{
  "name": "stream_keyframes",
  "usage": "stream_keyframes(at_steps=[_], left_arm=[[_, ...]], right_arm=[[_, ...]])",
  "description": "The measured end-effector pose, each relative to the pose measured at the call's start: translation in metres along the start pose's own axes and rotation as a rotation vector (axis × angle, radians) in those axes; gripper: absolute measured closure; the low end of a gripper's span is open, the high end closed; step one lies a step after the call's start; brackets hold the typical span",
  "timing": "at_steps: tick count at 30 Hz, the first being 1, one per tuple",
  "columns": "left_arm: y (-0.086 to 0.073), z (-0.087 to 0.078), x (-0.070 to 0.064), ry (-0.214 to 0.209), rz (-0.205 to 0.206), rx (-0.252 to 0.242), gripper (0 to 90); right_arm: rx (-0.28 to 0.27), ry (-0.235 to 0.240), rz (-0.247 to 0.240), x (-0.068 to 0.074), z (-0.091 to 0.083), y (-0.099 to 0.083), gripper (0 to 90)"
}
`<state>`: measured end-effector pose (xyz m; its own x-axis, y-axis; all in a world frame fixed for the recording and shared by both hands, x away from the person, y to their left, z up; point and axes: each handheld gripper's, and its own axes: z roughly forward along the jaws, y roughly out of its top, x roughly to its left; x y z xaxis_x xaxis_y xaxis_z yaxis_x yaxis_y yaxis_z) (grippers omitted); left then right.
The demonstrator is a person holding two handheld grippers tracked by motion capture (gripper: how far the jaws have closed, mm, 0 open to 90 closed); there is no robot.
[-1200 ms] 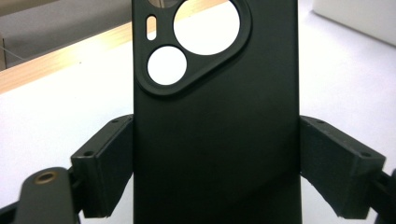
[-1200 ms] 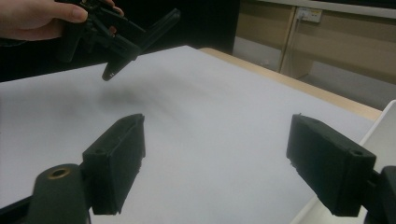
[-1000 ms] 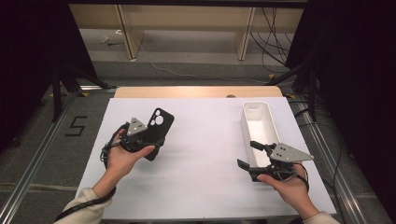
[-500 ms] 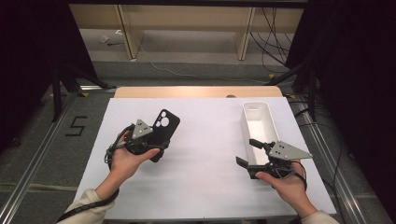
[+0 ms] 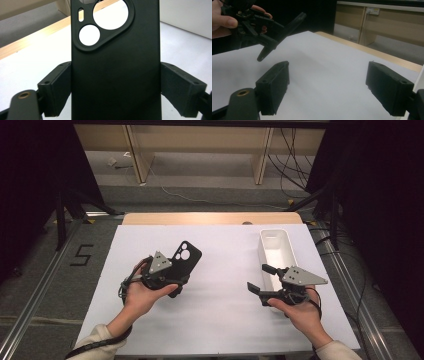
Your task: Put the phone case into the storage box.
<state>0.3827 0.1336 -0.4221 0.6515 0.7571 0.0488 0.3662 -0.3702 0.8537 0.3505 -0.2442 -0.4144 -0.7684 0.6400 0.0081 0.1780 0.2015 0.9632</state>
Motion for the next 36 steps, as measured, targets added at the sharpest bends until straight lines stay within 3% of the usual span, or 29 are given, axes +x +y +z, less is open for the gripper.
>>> stream_keyframes(at_steps=[24,36], left_arm=[[0.001,0.000,-0.006,-0.015,0.023,-0.008,15.0],[0.003,0.003,-0.015,-0.043,0.041,-0.013,15.1]], right_arm=[[-0.002,-0.015,0.005,-0.001,0.007,0.003,20.3],[-0.002,-0.013,0.010,0.001,0.013,0.006,20.1]])
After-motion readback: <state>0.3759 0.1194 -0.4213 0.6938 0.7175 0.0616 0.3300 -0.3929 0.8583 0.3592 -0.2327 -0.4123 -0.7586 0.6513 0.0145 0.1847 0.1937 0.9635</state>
